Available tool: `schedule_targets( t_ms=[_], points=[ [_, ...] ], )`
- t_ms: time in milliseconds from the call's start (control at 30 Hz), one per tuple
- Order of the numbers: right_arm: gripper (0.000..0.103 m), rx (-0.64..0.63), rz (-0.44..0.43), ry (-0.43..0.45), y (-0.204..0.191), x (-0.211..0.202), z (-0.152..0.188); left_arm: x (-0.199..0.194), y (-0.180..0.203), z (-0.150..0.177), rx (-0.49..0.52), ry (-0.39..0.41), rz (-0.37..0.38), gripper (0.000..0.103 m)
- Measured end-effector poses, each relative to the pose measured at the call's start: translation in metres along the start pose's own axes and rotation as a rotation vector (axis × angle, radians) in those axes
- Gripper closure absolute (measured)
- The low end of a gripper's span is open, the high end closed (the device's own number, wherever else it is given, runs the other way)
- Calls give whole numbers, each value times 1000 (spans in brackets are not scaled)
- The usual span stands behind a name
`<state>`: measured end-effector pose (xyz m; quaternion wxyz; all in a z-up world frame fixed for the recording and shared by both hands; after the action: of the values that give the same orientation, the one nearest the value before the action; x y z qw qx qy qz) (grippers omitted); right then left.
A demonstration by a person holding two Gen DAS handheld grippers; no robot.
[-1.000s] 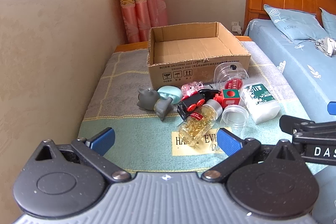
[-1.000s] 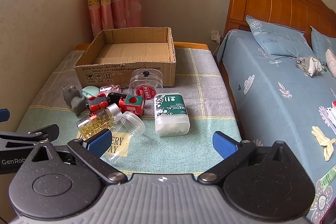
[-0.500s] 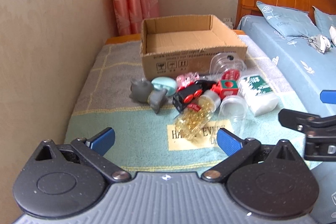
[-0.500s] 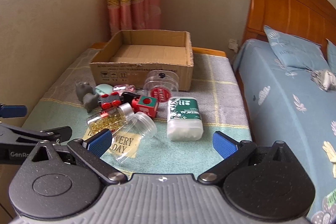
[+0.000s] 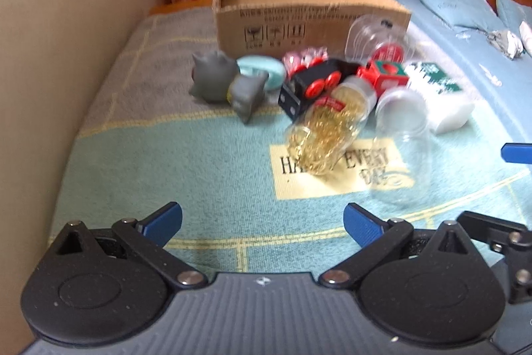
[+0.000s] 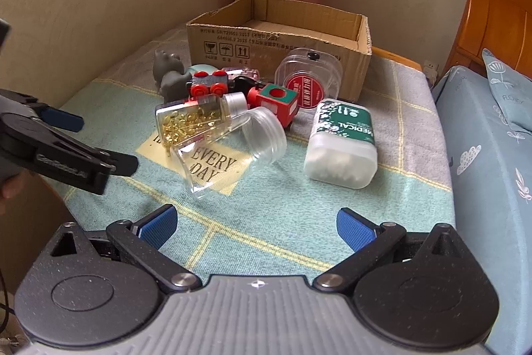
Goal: Organize rigid objects
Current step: 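Grasp the grey cat figurine with the left tool while the right tool grasps the clear empty jar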
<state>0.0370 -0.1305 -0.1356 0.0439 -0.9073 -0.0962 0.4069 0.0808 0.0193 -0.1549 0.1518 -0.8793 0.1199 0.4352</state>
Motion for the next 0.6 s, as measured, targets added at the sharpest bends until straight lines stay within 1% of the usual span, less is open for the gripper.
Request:
schedule_targets(
  t_ms=[133, 200, 400, 433, 533, 600],
  points=[
    [0, -25, -31, 8, -5, 3, -5, 19, 1, 4, -7, -33, 31, 1],
    [0, -42, -32, 13, -6, 6, -10, 20, 1, 3, 6, -13, 17, 0],
    [0, -80, -45, 29, -10, 12, -20, 21, -8, 3, 35, 9, 50, 0],
    [0, -89, -47, 34, -10, 13, -22, 21, -10, 5, 43, 22, 55, 0],
    [0, -98, -70, 41, -9, 19, -27, 16, -12, 15, 87, 114, 66, 0],
    [0, -99, -90, 43, -9, 26, -33, 14, -13, 18, 97, 139, 68, 0]
  ],
)
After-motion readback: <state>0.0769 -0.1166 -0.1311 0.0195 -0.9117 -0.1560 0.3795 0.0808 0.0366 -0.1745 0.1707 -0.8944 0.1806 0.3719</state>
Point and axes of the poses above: each gripper's, at about its wrist camera, not at the fingertips, and x roughly the way its jaws point, y to its right, z to its underside, the point moved 7 cm from there along x, roughly the way its jaws point, and after that the axes turned 15 degrees about x, right-handed, at the moved point
